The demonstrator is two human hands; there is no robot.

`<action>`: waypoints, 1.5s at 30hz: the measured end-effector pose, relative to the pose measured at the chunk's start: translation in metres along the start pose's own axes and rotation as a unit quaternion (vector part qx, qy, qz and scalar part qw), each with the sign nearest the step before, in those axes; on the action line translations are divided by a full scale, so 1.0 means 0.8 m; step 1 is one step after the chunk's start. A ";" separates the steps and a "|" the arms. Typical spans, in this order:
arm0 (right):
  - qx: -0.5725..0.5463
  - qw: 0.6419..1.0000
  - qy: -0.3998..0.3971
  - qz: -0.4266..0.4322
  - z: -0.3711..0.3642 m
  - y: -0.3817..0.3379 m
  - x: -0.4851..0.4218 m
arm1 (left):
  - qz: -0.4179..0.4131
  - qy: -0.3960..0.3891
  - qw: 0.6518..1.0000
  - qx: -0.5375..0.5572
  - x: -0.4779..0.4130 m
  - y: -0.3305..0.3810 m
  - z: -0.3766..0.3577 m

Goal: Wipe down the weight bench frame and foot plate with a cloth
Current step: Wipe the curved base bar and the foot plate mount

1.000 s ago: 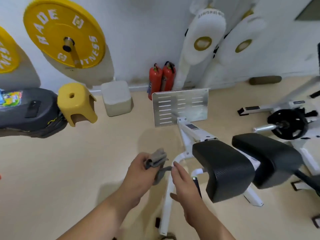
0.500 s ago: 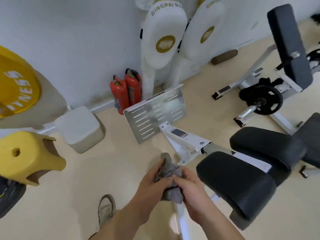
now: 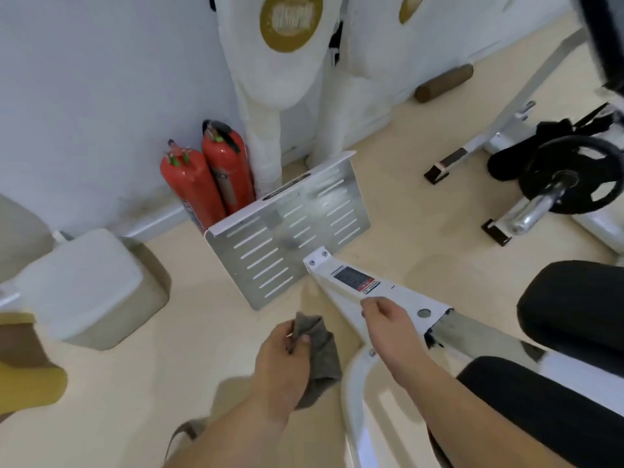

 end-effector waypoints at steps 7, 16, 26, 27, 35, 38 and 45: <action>0.199 0.967 -0.127 0.091 -0.071 0.086 -0.208 | 0.062 0.010 0.996 0.056 -0.264 -0.054 -0.091; 0.406 0.889 -0.176 0.116 -0.132 0.198 -0.385 | 0.045 0.074 0.988 0.124 -0.527 -0.109 -0.197; 0.547 0.798 -0.199 0.157 -0.161 0.239 -0.418 | 0.114 -0.027 0.927 0.357 -0.710 -0.196 -0.346; 0.545 0.799 -0.207 0.149 -0.161 0.238 -0.420 | 0.119 -0.047 0.923 0.363 -0.705 -0.197 -0.352; 0.538 0.795 -0.243 0.140 -0.166 0.230 -0.422 | -0.026 -0.053 0.959 0.277 -0.591 -0.165 -0.333; 0.544 0.793 -0.238 0.139 -0.166 0.235 -0.425 | 0.018 -0.049 0.974 0.221 -0.640 -0.156 -0.310; 0.537 0.797 -0.245 0.127 -0.164 0.238 -0.430 | 0.010 -0.047 0.956 0.289 -0.567 -0.144 -0.334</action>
Point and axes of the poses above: each hand's wrist, its own x-axis away from the middle knuckle, its own z-axis out of the back of the hand, y = z × x, the point moved 5 cm from there along -x, towards the middle knuckle, and after that the axes turned 10 degrees about z, right-handed, at the moved point
